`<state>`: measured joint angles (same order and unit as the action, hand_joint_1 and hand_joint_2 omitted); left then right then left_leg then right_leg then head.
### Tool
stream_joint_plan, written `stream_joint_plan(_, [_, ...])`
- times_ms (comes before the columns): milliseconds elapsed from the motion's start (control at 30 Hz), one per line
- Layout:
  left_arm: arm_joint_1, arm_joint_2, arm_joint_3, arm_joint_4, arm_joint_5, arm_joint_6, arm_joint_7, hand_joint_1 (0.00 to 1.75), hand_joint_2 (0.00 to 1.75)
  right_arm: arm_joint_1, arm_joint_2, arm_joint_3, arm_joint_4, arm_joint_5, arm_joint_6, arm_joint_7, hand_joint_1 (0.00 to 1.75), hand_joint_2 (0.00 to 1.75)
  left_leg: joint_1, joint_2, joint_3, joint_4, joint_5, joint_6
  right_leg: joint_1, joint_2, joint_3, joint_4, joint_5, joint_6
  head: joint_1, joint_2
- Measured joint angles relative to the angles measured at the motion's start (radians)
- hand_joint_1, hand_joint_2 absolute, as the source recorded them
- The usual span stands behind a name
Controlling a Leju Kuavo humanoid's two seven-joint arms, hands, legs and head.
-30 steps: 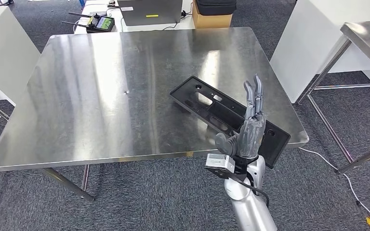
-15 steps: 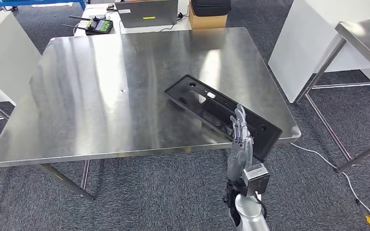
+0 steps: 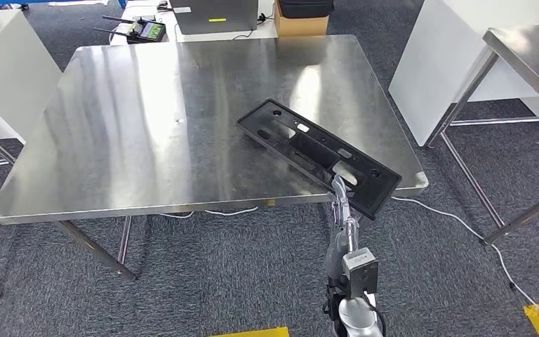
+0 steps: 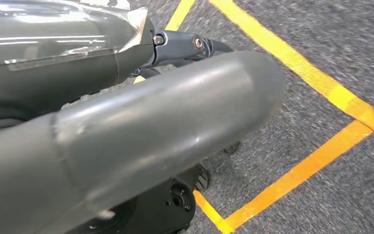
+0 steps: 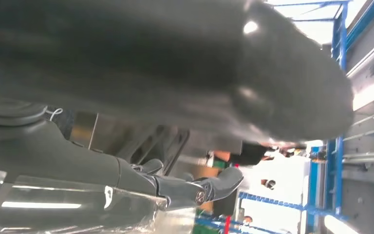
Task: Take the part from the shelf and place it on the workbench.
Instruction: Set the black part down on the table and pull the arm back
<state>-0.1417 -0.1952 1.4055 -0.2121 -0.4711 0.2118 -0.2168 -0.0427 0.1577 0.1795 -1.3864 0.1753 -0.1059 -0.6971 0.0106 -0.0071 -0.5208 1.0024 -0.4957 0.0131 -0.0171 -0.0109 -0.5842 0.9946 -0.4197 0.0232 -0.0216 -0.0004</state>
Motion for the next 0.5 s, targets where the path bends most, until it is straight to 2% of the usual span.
stream_joint_plan(67, [0.0, 0.0, 0.0, 0.0, -0.004, -0.001, 0.003, 0.0, 0.0, 0.004, 0.0, 0.002, 0.003, 0.005, -0.004, 0.0, 0.0, 0.0, -0.003, 0.001, -0.008, -0.002, 0.016, 0.017, 0.0, 0.0, -0.004, -0.001, 0.007, 0.015, 0.002, 0.0])
stream_joint_plan(100, [-0.001, -0.001, -0.001, 0.0, -0.007, -0.001, 0.004, 0.0, 0.0, 0.006, 0.0, 0.002, 0.004, 0.008, -0.005, 0.0, 0.0, 0.0, -0.003, 0.003, -0.014, -0.006, 0.026, 0.027, 0.0, 0.001, -0.012, 0.009, -0.003, 0.018, 0.003, 0.0])
stream_joint_plan(133, [-0.001, -0.001, -0.002, 0.0, -0.009, -0.001, 0.004, 0.0, 0.0, 0.009, -0.001, 0.002, 0.004, 0.012, -0.005, 0.0, 0.0, 0.0, -0.003, 0.006, -0.022, -0.01, 0.038, 0.038, 0.001, 0.002, -0.027, 0.035, -0.028, 0.015, 0.004, 0.0])
stream_joint_plan(167, [-0.002, -0.002, -0.003, 0.0, -0.013, -0.002, 0.005, 0.0, 0.0, 0.011, -0.001, 0.001, 0.004, 0.017, -0.006, 0.0, 0.0, 0.0, -0.002, 0.008, -0.033, -0.013, 0.049, 0.047, 0.002, 0.003, -0.046, 0.081, -0.067, 0.008, 0.006, 0.0])
stream_joint_plan(233, [-0.002, -0.001, -0.006, 0.0, -0.021, -0.005, 0.007, 0.0, 0.0, 0.018, -0.001, -0.002, 0.005, 0.029, -0.006, -0.001, 0.0, 0.0, -0.008, 0.009, -0.06, -0.013, 0.068, 0.056, 0.002, 0.005, -0.087, 0.211, -0.153, -0.003, 0.01, 0.0])
stream_joint_plan(267, [-0.002, -0.001, -0.007, 0.0, -0.025, -0.007, 0.009, 0.0, 0.0, 0.023, -0.001, -0.005, 0.005, 0.035, -0.006, -0.001, 0.0, 0.0, -0.011, 0.009, -0.076, -0.012, 0.079, 0.057, 0.002, 0.006, -0.095, 0.265, -0.177, -0.001, 0.01, 0.0])
stream_joint_plan(300, [-0.002, -0.001, -0.009, 0.0, -0.029, -0.009, 0.01, 0.0, 0.0, 0.028, 0.0, -0.008, 0.005, 0.043, -0.006, -0.001, 0.0, 0.0, -0.013, 0.009, -0.091, -0.012, 0.09, 0.057, 0.002, 0.006, -0.088, 0.29, -0.181, 0.004, 0.01, 0.0])
stream_joint_plan(333, [-0.002, -0.002, -0.01, 0.0, -0.031, -0.011, 0.012, 0.0, 0.0, 0.033, 0.001, -0.013, 0.004, 0.052, -0.004, -0.001, 0.0, 0.0, -0.015, 0.009, -0.105, -0.011, 0.101, 0.056, 0.003, 0.006, -0.063, 0.28, -0.168, 0.012, 0.01, 0.0])
stream_joint_plan(367, [-0.002, -0.002, -0.011, 0.0, -0.034, -0.012, 0.013, 0.0, 0.0, 0.037, 0.004, -0.02, 0.003, 0.062, 0.0, -0.001, 0.0, 0.0, -0.017, 0.009, -0.117, -0.011, 0.112, 0.054, 0.004, 0.006, -0.021, 0.235, -0.147, 0.018, 0.01, 0.0])
stream_joint_plan(400, [-0.002, -0.002, -0.012, 0.0, -0.037, -0.013, 0.013, 0.0, 0.0, 0.039, 0.009, -0.027, 0.001, 0.073, 0.005, -0.001, 0.0, 0.0, -0.018, 0.009, -0.127, -0.01, 0.121, 0.052, 0.007, 0.006, 0.036, 0.165, -0.133, 0.018, 0.01, 0.0])
stream_joint_plan(433, [-0.002, -0.003, -0.014, 0.0, -0.04, -0.013, 0.013, 0.0, 0.0, 0.041, 0.015, -0.036, -0.001, 0.084, 0.01, -0.001, 0.0, 0.0, -0.021, 0.008, -0.135, -0.008, 0.13, 0.048, 0.011, 0.006, 0.095, 0.083, -0.13, 0.015, 0.011, 0.0])
stream_joint_plan(467, [-0.003, -0.004, -0.018, 0.0, -0.042, -0.014, 0.013, 0.0, 0.0, 0.042, 0.022, -0.046, -0.004, 0.092, 0.014, -0.001, 0.0, 0.0, -0.023, 0.009, -0.139, -0.007, 0.14, 0.044, 0.016, 0.006, 0.137, 0.019, -0.132, 0.008, 0.009, 0.0])
stream_joint_plan(500, [-0.003, -0.004, -0.022, 0.0, -0.043, -0.014, 0.012, 0.0, 0.0, 0.044, 0.027, -0.055, -0.006, 0.097, 0.016, -0.002, 0.0, 0.0, -0.024, 0.009, -0.14, -0.007, 0.149, 0.039, 0.021, 0.006, 0.163, -0.023, -0.137, 0.002, 0.008, 0.0])
